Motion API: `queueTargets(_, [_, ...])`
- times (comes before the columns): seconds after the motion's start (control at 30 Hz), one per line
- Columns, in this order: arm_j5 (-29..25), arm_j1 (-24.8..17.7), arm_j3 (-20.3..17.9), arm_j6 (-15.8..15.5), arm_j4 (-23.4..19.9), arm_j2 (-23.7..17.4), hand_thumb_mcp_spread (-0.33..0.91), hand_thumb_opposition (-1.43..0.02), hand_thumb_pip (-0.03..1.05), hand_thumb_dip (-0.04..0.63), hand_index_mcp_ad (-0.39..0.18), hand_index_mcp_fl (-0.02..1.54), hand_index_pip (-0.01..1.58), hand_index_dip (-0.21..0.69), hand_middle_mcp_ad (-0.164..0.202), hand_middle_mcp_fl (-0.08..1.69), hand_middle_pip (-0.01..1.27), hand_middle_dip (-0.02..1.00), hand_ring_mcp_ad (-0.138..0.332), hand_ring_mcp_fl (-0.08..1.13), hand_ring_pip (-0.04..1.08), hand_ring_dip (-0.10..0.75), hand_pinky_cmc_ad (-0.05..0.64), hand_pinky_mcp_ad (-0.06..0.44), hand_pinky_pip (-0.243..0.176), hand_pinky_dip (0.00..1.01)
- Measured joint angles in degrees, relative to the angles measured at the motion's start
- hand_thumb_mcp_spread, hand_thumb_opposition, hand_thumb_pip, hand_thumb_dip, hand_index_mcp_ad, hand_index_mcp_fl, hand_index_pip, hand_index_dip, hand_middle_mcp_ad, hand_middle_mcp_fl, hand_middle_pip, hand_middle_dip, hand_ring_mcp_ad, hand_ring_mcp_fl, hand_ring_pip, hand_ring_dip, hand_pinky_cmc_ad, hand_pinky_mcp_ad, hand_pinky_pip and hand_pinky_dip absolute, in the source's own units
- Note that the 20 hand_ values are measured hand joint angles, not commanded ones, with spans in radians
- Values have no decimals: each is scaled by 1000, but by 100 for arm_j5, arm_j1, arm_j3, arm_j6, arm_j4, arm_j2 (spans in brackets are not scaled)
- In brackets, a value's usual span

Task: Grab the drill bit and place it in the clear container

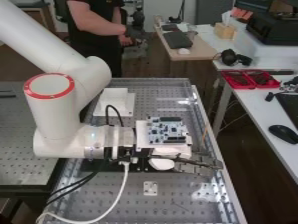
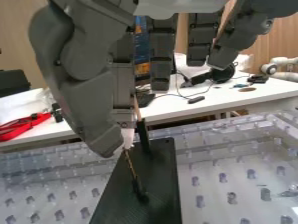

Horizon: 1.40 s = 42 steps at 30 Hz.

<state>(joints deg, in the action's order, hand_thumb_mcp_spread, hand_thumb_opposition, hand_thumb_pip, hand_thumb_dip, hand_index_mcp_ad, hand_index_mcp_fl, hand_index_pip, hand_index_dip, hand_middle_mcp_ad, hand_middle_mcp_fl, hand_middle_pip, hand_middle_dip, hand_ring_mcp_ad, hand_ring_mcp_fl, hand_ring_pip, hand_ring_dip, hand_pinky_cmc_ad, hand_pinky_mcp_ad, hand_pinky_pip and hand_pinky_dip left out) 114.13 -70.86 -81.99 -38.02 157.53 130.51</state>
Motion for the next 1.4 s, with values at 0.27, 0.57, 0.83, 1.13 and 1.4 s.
queueTargets(0.27, [34, 13, 3, 4, -22, 27, 546, -925, 567, 239, -140, 679, 1089, 159, 68, 325, 115, 202, 175, 73, 96, 28, 321, 129, -52, 192])
queueTargets(0.57, [37, 2, 7, 13, -81, 27, 546, -888, 567, 239, -140, 656, 1087, 159, 68, 325, 115, 202, 175, 73, 96, 31, 323, 129, -52, 192])
queueTargets(0.83, [44, -4, 39, -44, -24, 42, 565, -944, 536, 237, -140, 677, 1164, 159, 68, 335, 115, 206, 175, 75, 96, 31, 323, 129, -52, 192])
queueTargets(1.13, [68, -1, 58, -61, -12, 66, 588, -956, 534, 237, -138, 670, 1178, 171, 65, 335, 115, 206, 175, 80, 96, 30, 325, 129, -52, 192])
queueTargets(1.4, [78, 2, 61, -58, -58, 48, 578, -929, 541, 237, -140, 634, 1122, 168, 68, 333, 115, 206, 175, 80, 96, 38, 323, 133, -52, 192])
